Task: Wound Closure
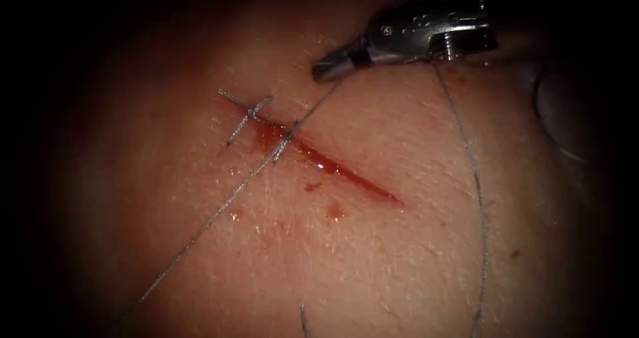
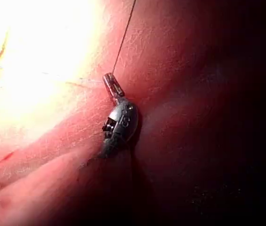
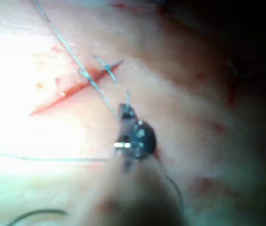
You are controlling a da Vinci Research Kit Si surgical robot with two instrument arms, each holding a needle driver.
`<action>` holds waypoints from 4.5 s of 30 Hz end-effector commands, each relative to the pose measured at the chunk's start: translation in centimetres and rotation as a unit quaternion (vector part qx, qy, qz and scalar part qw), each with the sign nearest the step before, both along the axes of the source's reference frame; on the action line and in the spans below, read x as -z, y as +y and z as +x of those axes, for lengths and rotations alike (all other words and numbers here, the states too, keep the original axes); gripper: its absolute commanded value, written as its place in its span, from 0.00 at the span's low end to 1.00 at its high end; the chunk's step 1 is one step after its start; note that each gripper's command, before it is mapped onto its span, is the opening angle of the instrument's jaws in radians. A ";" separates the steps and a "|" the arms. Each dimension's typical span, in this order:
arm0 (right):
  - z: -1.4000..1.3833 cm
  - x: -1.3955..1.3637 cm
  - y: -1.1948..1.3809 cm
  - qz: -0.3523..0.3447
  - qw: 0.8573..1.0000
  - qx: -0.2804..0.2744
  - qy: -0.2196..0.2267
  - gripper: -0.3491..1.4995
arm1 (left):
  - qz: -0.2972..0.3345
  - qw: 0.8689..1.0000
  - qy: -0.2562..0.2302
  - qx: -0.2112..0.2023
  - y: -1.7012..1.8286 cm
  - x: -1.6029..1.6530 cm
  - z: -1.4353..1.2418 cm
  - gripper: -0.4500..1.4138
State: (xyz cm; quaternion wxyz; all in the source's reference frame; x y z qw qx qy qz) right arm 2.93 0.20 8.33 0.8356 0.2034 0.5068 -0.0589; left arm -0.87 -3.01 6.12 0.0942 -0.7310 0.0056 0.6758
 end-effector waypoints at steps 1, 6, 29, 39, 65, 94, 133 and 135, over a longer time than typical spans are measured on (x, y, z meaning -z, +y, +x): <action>0.03 -0.09 -0.01 -0.005 1.000 0.001 -0.004 0.00 | 0.000 1.000 0.000 -0.001 -0.13 -0.05 -0.03 0.00; 0.00 -0.13 0.01 -0.016 1.000 0.000 -0.015 0.00 | 0.006 1.000 0.001 -0.001 -0.29 -0.03 0.00 0.00; 0.07 -0.07 -0.29 -0.024 1.000 0.008 -0.005 0.00 | 0.025 1.000 0.009 0.008 -0.42 0.14 0.33 0.00; 0.13 0.01 -0.39 -0.025 1.000 -0.008 0.000 0.00 | 0.020 1.000 0.013 0.012 -0.38 0.31 0.42 0.00; -0.55 0.88 0.32 -0.027 0.945 -0.310 -0.096 0.88 | -0.008 1.000 0.013 0.017 0.60 0.82 -0.16 0.00; 1.05 1.45 -1.03 -0.010 0.929 -0.370 0.002 0.79 | -0.049 0.997 0.038 0.035 2.11 1.33 -0.63 0.00; 1.13 1.64 -1.73 0.005 0.944 -0.300 0.134 0.56 | -0.057 0.996 0.066 0.000 3.18 0.13 -1.22 0.00; 1.09 1.66 -1.72 0.006 0.943 -0.302 0.138 0.56 | -0.056 0.996 0.067 -0.001 3.18 0.08 -1.21 0.00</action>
